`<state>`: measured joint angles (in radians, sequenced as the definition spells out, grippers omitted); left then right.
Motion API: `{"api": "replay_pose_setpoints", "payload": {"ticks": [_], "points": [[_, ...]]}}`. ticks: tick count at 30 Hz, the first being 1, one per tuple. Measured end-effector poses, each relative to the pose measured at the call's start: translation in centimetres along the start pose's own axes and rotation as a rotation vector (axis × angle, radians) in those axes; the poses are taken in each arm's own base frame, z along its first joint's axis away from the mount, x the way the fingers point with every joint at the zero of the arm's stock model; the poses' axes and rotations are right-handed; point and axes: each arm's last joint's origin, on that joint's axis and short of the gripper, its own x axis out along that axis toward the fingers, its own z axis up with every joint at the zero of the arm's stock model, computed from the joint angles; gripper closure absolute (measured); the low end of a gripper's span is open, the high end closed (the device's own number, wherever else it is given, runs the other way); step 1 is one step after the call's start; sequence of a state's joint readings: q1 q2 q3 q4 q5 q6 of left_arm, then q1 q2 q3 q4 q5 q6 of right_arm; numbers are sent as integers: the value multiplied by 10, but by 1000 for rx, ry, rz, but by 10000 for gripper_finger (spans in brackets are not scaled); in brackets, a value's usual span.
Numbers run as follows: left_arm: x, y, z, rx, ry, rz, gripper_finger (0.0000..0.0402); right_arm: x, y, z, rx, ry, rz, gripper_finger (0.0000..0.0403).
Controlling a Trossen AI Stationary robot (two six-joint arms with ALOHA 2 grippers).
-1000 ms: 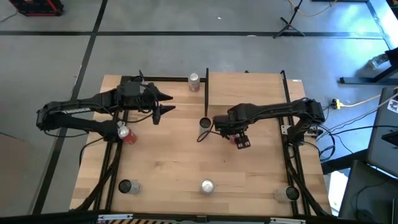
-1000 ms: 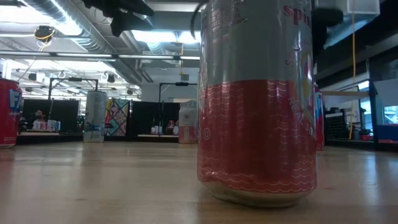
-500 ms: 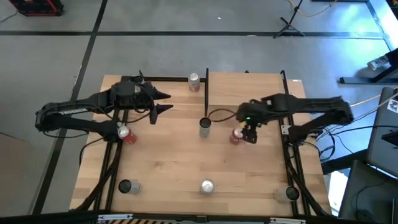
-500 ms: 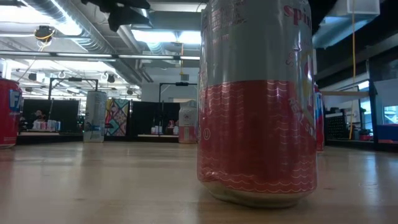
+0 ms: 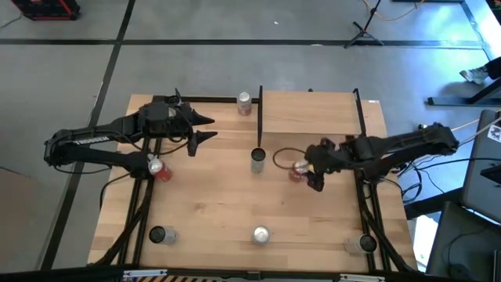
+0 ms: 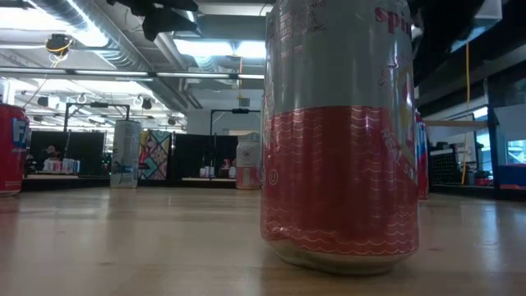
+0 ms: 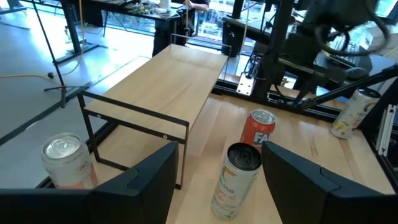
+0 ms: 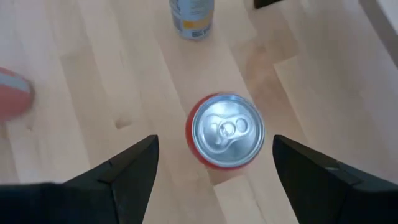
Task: Place canned beverage on shelf
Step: Put the left red soda can on the shelf
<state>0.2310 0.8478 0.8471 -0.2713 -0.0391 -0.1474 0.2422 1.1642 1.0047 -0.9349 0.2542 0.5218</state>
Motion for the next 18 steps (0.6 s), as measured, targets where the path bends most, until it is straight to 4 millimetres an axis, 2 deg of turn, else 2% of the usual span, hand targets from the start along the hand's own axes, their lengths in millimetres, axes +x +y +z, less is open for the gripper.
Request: {"api": "replay_pose_setpoints", "payload": {"ticks": [5, 18], "points": [[0, 0, 0, -2, -4, -1, 176, 10, 9, -12, -47, -49, -47, 102], [0, 0, 0, -3, -3, 0, 176, 36, 7, -24, 20, -118, -88, 102]]}}
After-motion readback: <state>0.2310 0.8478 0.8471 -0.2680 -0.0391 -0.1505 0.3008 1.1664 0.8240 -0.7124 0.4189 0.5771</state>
